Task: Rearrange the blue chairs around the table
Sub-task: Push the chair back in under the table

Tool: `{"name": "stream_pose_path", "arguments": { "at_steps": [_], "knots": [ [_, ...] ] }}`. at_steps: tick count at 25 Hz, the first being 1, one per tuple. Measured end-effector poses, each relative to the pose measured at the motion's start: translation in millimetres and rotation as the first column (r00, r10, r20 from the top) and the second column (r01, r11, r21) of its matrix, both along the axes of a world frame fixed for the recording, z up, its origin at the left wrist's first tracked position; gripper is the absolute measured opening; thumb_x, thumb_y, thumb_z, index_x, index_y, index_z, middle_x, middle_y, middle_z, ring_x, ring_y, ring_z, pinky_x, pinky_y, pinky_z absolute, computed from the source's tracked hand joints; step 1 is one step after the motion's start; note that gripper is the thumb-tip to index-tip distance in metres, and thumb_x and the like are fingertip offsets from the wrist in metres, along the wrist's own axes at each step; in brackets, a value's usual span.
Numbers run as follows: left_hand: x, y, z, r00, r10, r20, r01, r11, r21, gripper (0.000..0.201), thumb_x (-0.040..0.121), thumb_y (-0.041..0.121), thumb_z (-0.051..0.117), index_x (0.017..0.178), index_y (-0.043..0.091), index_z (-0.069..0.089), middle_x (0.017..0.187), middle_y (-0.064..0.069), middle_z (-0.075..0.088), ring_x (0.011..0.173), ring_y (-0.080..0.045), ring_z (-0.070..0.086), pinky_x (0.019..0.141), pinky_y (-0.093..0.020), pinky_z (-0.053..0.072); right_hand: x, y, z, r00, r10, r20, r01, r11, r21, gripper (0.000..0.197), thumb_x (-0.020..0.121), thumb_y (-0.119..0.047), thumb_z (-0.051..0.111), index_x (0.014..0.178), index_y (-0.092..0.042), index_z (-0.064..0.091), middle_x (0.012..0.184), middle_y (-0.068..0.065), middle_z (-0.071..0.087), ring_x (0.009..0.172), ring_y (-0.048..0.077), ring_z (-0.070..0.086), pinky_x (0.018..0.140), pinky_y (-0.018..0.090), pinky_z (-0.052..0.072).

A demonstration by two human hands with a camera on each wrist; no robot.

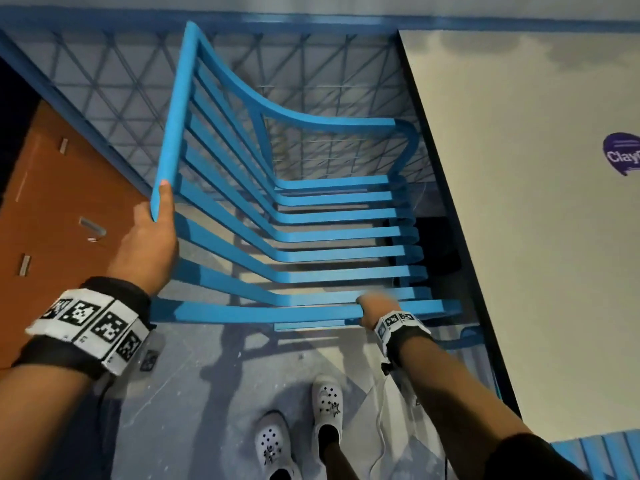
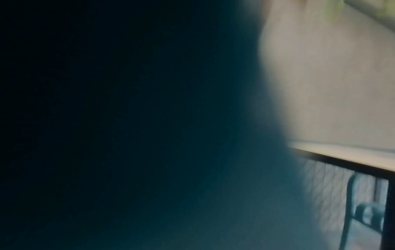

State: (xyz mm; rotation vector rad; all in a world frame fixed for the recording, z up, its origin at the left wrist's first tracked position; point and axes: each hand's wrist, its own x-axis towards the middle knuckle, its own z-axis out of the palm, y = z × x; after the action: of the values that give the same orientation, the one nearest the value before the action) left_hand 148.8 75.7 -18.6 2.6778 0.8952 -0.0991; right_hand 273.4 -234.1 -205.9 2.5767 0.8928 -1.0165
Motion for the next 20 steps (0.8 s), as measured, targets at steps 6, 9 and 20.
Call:
{"name": "stream_pose_path", "arguments": {
  "at_steps": [6, 9, 20],
  "knots": [
    [-20.6, -0.7, -4.1, 0.983, -0.176, -0.060, 0.177, 0.984, 0.010, 0.085, 0.086, -0.010, 0.048, 0.142, 0.018, -0.009, 0.122, -0.032, 0.033, 0.067, -0.040, 0.050, 0.058, -0.051, 0.052, -19.2, -13.4, -2.1, 0.999, 0.031, -0.010, -0.031, 0.999, -0.011, 0.033, 0.086, -0.026, 0.056, 0.118, -0.017, 0.056, 0.114, 0.011, 0.067, 0.105, 0.029, 0.061, 0.088, 0.036, 0.049],
    [-15.9, -6.2, -2.7, 0.989, -0.148, -0.032, 0.148, 0.989, -0.005, 0.075, 0.091, -0.004, 0.044, 0.142, 0.017, -0.007, 0.120, -0.034, 0.035, 0.071, -0.044, 0.052, 0.063, -0.054, 0.053, -15.8, -14.8, 0.9, 0.999, 0.017, -0.028, -0.017, 1.000, -0.009, 0.037, 0.086, -0.027, 0.058, 0.122, -0.018, 0.056, 0.116, 0.011, 0.066, 0.107, 0.030, 0.060, 0.090, 0.035, 0.048],
    [-23.6, -10.2, -6.8, 0.995, -0.097, 0.019, 0.097, 0.995, -0.016, 0.076, 0.090, -0.003, 0.049, 0.144, 0.013, -0.003, 0.128, -0.030, 0.032, 0.078, -0.037, 0.049, 0.073, -0.050, 0.050, -23.5, -18.4, 10.4, 0.999, -0.005, -0.043, 0.004, 1.000, -0.031, 0.041, 0.086, -0.027, 0.058, 0.123, -0.011, 0.048, 0.123, 0.013, 0.061, 0.113, 0.030, 0.054, 0.096, 0.037, 0.042]
  ]
}}
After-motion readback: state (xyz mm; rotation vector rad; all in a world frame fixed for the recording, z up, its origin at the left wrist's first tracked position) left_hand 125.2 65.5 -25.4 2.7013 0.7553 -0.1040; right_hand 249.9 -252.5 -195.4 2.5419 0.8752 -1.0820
